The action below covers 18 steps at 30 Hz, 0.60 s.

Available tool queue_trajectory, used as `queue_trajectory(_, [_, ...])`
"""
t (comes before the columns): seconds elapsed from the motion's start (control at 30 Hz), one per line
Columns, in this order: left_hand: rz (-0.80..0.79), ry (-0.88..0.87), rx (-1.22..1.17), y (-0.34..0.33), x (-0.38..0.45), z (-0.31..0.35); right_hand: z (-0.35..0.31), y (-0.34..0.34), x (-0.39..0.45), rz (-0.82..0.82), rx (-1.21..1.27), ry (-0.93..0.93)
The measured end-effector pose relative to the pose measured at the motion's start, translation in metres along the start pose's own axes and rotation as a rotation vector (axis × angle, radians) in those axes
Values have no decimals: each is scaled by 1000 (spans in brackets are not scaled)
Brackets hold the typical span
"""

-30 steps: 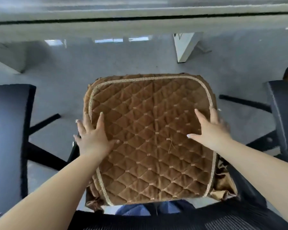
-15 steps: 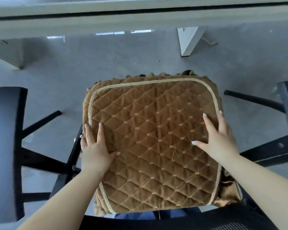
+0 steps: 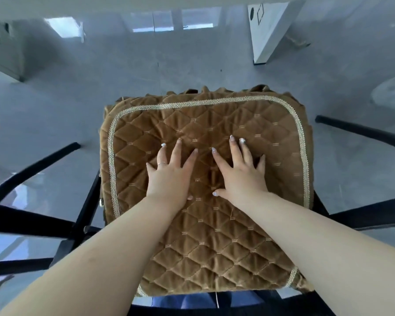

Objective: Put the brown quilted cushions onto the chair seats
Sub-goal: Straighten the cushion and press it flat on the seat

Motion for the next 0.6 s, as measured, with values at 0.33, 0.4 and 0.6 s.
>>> queue_trajectory(0.33, [-48, 5, -90, -28, -71, 10, -2, -14, -70, -117, 67, 44])
queue_trajectory(0.4, [-98, 17, -81, -45, -86, 12, 2, -35, -91, -170, 12, 38])
queue_trajectory(0.6, [-129, 29, -54, -68, -71, 12, -1, -59, -78, -195, -45, 23])
Point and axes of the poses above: each hand's wrist, its own x-axis towards the middle knuckle, its own y-axis out of the back of the hand, z = x × y, the point moved 4 cm from there along x, towards the middle knuckle
